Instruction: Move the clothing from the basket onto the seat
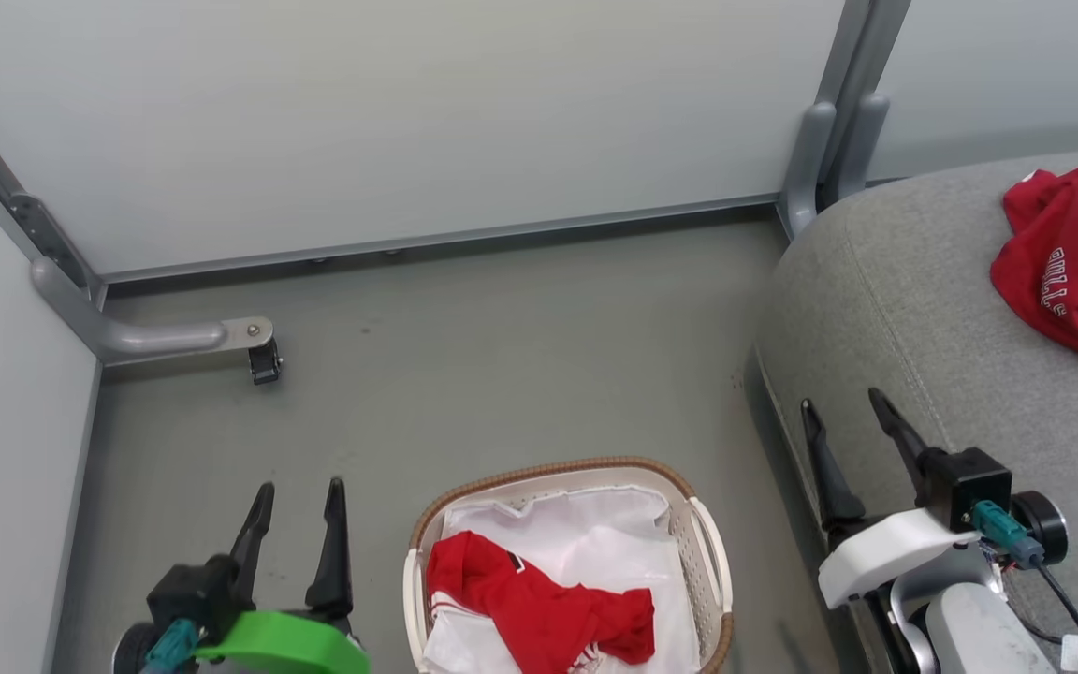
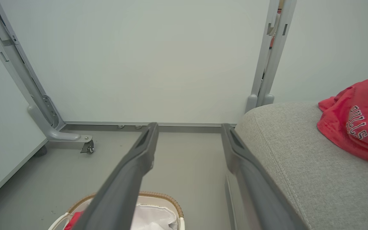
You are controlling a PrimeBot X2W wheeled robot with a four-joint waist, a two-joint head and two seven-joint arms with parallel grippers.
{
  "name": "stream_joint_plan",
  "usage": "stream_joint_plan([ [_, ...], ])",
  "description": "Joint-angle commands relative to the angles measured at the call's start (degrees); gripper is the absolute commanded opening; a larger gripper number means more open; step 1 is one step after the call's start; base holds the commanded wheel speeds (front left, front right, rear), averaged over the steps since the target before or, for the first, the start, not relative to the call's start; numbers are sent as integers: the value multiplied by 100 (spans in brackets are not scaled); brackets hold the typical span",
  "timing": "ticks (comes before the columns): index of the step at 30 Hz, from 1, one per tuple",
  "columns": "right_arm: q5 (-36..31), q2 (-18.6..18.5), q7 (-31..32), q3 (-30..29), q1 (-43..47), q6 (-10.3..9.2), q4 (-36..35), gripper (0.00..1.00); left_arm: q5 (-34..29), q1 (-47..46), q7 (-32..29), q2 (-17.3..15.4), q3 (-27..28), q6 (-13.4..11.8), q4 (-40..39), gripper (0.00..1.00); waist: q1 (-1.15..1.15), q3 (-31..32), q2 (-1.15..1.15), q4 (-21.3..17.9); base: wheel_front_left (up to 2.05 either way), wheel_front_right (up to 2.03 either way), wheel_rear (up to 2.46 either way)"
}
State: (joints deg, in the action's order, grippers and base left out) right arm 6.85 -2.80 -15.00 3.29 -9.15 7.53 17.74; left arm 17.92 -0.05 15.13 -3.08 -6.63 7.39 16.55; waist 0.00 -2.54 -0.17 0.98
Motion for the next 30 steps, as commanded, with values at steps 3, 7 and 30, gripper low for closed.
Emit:
stream_joint_plan([
  [3,-113,-19,-28,-121,-141,-8,-100,100,-85,-373,3,-114,-181,18,36,100,0,-306,17,9,0,0,0],
  [7,-268,-18,-28,-234,-340,-8,-229,100,-154,-833,3,-195,-491,18,142,100,0,-681,17,-16,0,0,0],
  [30,-750,-14,-28,-800,-2233,-8,-1789,100,-32,-4469,-138,-159,-4375,18,3675,100,0,-4089,17,-781,0,0,0],
])
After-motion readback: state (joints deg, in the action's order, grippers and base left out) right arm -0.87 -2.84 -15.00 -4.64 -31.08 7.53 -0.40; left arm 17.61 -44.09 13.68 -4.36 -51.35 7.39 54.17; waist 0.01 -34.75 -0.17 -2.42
